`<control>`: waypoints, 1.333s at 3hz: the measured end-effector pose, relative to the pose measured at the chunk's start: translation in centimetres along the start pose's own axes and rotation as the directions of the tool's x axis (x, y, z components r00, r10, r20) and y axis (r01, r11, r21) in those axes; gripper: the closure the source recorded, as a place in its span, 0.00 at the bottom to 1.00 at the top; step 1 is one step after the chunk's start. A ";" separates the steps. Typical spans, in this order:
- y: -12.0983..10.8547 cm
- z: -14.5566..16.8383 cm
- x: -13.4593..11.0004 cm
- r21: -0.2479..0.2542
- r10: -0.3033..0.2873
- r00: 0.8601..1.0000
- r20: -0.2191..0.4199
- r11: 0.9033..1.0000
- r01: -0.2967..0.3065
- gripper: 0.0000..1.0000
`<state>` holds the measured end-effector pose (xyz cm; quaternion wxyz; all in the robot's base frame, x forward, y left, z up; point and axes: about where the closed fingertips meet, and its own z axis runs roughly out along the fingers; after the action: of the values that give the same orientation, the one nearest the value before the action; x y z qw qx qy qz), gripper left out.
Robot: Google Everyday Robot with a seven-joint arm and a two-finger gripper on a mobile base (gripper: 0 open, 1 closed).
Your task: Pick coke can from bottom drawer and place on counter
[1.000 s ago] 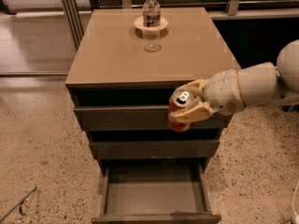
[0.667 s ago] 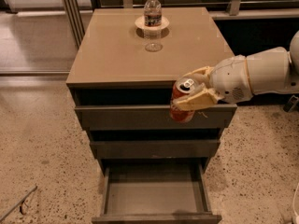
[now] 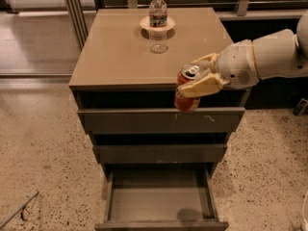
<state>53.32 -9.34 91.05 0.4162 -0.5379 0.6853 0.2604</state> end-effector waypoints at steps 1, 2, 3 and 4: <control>-4.1 0.0 -1.2 0.007 0.024 1.000 0.009 1.000 -0.024 1.00; -7.8 0.6 -1.8 0.011 0.041 0.999 0.020 0.999 -0.042 1.00; -10.9 1.8 -1.8 0.016 0.049 0.998 0.026 0.999 -0.049 1.00; -13.4 3.0 -1.4 0.018 0.044 0.999 0.016 0.999 -0.044 1.00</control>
Offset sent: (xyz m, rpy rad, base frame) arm 0.1266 -0.0156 0.0283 0.0495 0.0270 -0.0539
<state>67.05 -10.06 91.90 0.4207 -0.5168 0.6961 0.2672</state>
